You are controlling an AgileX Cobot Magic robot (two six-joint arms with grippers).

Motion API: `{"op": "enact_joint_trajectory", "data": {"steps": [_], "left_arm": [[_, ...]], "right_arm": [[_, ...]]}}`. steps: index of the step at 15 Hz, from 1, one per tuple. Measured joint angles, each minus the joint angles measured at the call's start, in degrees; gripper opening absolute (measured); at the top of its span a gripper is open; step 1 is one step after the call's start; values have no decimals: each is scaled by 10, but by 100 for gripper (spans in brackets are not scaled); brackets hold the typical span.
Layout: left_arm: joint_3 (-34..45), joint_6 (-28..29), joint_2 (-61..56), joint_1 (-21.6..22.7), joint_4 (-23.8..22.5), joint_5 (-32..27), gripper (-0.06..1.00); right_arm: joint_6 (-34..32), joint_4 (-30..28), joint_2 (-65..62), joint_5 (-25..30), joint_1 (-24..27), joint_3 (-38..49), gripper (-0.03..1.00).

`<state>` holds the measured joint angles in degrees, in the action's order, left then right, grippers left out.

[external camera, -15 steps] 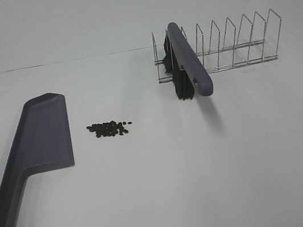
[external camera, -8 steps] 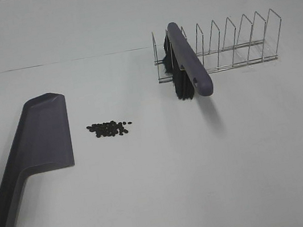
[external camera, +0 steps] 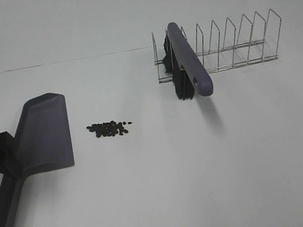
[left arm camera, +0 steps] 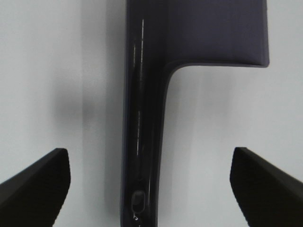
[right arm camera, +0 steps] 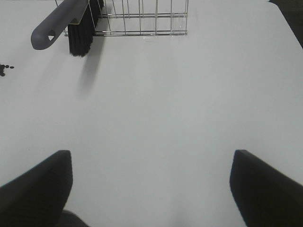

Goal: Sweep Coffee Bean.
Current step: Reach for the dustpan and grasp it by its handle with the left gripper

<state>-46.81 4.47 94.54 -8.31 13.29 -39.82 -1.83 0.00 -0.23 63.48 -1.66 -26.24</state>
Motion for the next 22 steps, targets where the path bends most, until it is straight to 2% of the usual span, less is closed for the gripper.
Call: {"op": "enact_joint_trajectory", "data": {"steps": [5, 12, 22], "left_arm": [[-5, 14, 67, 0, 1, 55, 84], [-5, 14, 98, 0, 0, 89, 84], [-31, 14, 132, 0, -4, 74, 81]], "right_arm": [[0, 0, 0, 0, 0, 0, 77], [0, 0, 0, 0, 0, 0, 77], [0, 0, 0, 0, 0, 0, 77]]}}
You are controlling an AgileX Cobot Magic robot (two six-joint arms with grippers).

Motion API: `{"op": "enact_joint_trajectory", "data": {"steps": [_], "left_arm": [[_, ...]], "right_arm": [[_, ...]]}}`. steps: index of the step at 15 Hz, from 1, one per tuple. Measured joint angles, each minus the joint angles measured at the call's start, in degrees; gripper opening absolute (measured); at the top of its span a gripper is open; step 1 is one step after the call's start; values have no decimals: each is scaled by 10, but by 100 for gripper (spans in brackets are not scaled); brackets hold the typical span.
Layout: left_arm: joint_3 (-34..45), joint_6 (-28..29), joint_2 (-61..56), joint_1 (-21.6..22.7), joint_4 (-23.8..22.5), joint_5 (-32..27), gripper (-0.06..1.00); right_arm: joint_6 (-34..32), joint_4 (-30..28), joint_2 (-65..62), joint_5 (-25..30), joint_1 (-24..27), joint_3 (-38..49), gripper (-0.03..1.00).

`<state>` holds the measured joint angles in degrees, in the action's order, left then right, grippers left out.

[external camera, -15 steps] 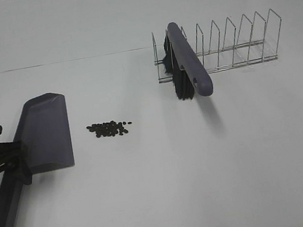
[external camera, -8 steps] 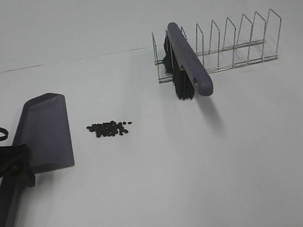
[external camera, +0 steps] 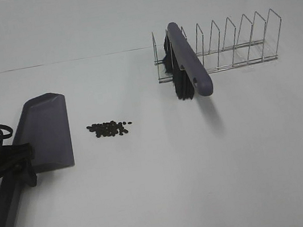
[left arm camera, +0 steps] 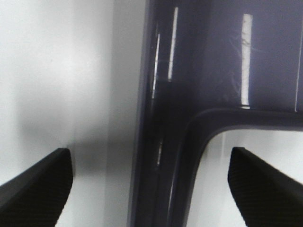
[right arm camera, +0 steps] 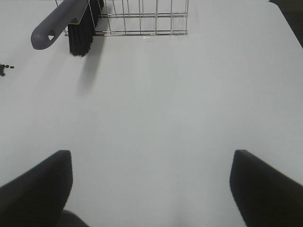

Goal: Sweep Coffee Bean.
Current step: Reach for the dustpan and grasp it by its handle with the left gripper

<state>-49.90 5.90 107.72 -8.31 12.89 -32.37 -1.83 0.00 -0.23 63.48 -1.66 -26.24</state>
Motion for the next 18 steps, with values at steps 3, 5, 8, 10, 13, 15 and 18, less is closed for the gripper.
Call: {"op": "enact_joint_trajectory", "data": {"steps": [3, 5, 8, 10, 13, 15, 18], "left_arm": [[0, 0, 0, 0, -9, -2, 80], [0, 0, 0, 0, -10, -3, 80], [-1, 0, 0, 0, -11, -6, 80], [-11, 0, 0, 0, -12, -20, 80], [-28, 1, 0, -1, -14, -33, 80], [-34, 42, 9, -22, -59, -61, 80], [-62, 70, 39, -46, -72, -80, 80]], "right_arm": [[0, 0, 0, 0, 0, 0, 77], [0, 0, 0, 0, 0, 0, 77], [0, 0, 0, 0, 0, 0, 77], [0, 0, 0, 0, 0, 0, 77], [0, 0, 0, 0, 0, 0, 76], [0, 0, 0, 0, 0, 0, 75], [0, 0, 0, 0, 0, 0, 75]]}}
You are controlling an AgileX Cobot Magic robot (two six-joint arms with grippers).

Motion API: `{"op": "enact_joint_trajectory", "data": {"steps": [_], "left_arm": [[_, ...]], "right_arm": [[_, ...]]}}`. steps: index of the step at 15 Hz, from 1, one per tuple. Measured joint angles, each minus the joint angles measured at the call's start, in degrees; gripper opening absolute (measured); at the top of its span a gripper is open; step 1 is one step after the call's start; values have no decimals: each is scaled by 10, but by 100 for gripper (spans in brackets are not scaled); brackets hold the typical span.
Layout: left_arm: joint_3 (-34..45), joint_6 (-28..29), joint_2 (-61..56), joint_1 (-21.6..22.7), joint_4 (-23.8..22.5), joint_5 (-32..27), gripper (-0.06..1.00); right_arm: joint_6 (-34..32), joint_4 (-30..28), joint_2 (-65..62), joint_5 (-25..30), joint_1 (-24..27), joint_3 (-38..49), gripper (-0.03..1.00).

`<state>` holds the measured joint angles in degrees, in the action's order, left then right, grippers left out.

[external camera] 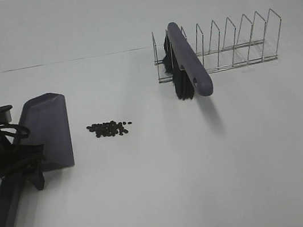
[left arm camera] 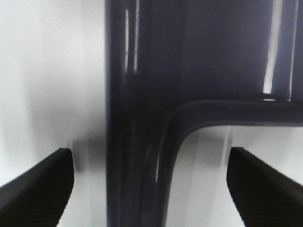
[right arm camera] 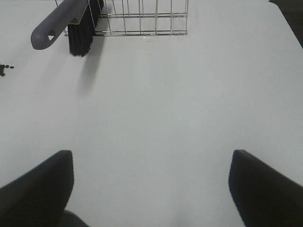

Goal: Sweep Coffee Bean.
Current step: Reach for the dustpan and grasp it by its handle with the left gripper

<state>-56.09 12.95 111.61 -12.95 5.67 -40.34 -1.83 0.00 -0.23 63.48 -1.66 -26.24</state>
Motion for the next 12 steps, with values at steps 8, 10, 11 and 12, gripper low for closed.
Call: {"op": "enact_joint_trajectory", "data": {"steps": [8, 10, 11, 12], "left_arm": [[-15, 2, 22, -1, -10, -9, 56], [-15, 3, 22, -1, -10, -6, 33], [-15, 3, 22, -1, -10, -6, 34], [-15, 3, 22, -1, -13, -5, 33]], "right_arm": [[0, 0, 0, 0, 0, 0, 75], [0, 0, 0, 0, 0, 0, 75], [0, 0, 0, 0, 0, 0, 75], [0, 0, 0, 0, 0, 0, 75]]}}
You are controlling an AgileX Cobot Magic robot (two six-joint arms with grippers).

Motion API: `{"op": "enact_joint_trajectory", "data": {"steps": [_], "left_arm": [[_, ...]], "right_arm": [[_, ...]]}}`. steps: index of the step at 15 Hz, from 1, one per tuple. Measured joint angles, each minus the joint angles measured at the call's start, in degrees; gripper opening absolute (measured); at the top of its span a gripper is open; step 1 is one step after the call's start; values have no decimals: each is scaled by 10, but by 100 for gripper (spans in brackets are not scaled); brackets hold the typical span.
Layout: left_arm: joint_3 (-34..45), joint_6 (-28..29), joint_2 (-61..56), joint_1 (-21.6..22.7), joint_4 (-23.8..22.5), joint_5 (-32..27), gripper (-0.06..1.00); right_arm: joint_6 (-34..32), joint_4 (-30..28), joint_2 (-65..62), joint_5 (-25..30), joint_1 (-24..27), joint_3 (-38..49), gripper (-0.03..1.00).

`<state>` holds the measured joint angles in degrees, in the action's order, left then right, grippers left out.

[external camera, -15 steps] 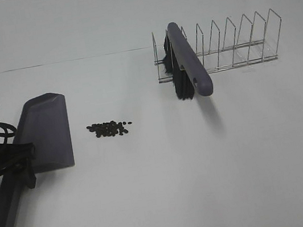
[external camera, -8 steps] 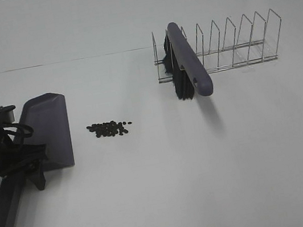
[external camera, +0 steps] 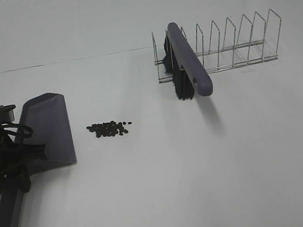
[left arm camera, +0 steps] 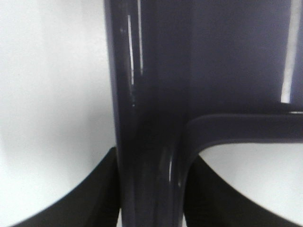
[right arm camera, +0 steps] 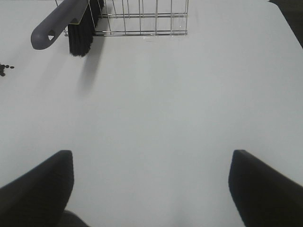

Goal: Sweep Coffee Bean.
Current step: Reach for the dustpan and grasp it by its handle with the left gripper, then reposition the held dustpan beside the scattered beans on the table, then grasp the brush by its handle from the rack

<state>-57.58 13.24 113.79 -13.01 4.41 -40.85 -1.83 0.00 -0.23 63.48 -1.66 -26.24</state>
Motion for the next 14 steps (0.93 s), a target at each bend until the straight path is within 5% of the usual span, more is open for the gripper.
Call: {"op": "enact_joint_trajectory", "data": {"steps": [9, 14], "left_arm": [[-1, -1, 0, -1, -79, -8, 33], [-1, -18, 0, -1, -104, -8, 33]], "right_arm": [[-1, 0, -1, -13, 0, -17, 75], [-45, 15, 164, -17, 0, -155, 75]]}}
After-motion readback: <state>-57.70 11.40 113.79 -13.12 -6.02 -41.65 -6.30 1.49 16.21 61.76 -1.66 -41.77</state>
